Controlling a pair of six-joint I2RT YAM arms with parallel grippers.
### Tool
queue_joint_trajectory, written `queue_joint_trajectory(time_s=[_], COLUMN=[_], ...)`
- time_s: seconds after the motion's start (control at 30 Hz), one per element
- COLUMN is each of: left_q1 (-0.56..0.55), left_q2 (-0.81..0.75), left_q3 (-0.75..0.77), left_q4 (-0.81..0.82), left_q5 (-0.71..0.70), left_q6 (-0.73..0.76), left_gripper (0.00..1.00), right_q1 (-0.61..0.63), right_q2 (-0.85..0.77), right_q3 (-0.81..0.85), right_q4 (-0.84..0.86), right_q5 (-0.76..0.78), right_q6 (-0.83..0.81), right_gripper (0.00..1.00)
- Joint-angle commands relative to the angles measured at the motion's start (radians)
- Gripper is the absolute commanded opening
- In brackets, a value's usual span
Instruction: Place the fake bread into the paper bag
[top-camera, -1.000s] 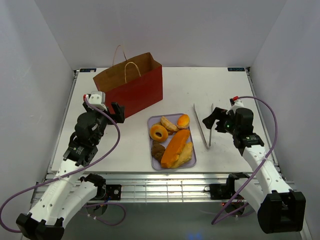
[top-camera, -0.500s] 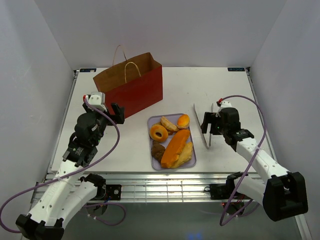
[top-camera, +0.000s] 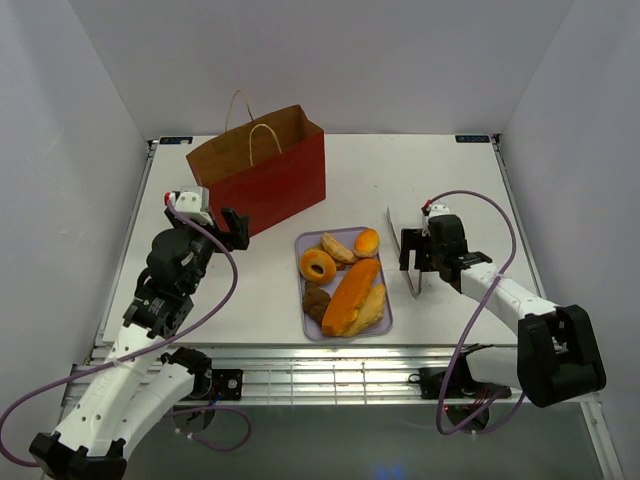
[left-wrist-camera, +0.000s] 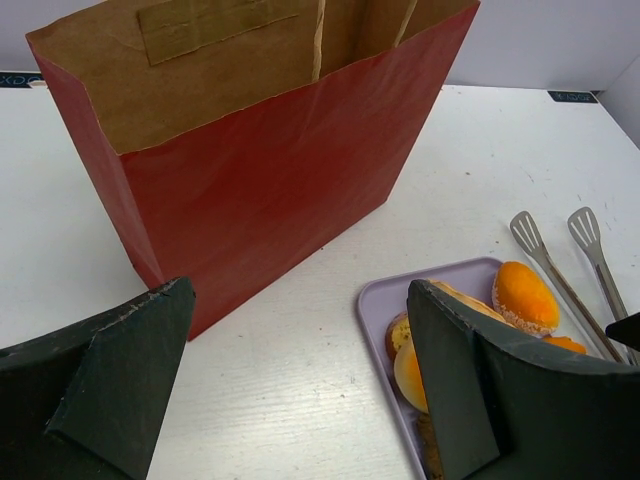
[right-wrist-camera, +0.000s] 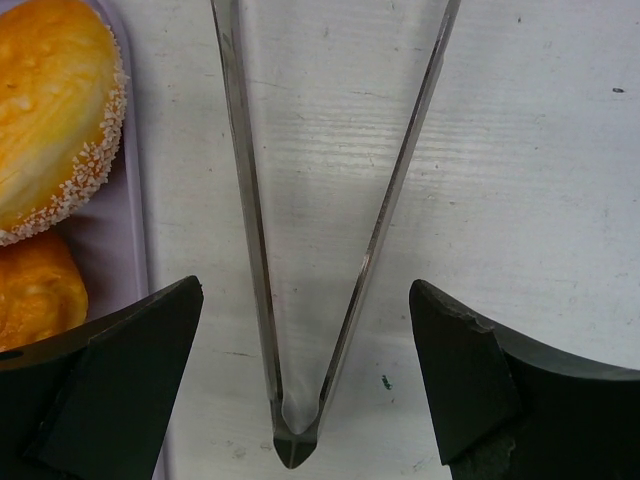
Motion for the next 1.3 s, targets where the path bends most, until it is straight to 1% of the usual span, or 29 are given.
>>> queue_joint_trajectory(time_s=[0.0,0.5,0.77,0.9,1.13,1.27], left_q1=[-0.005,-0.009,-0.011,-0.011,-0.011,-0.011], left_q2=[-0.019,-0.011,-0.016,-0.03,-0.036,-0.043], left_q3=[0.022,0.022,0.024,0.024,0.025,0.024], left_q4=[-0.005,-0.006,-0.008,-0.009,-0.011,-0.011], left_q5=[0.006,0.017,0.0,-0.02,-0.018,-0.031], left_q6=[-0.007,-0.007,-0.005,-0.005,-0.007,-0.008], left_gripper=[0.98,0.98,0.98,0.98,0.98,0.98], right_q1=[0.014,0.034,0.035,0.037,0.046,0.047], right_q2=[0.031,0.189,0.224,0.249,0.267,0.277], right_q3=[0.048,0.1,0.108,0.108,0.126,0.13], right_q4=[0.051,0.082,0.119,0.122,0.104,0.099], right_q5=[0.024,0.1,0.11,0.108,0.128,0.143], right_q6=[-0.026,0.017,0.051,0.056,0.06,0.063], right_gripper=[0.9,0.9,0.9,0.92,0.98,0.99])
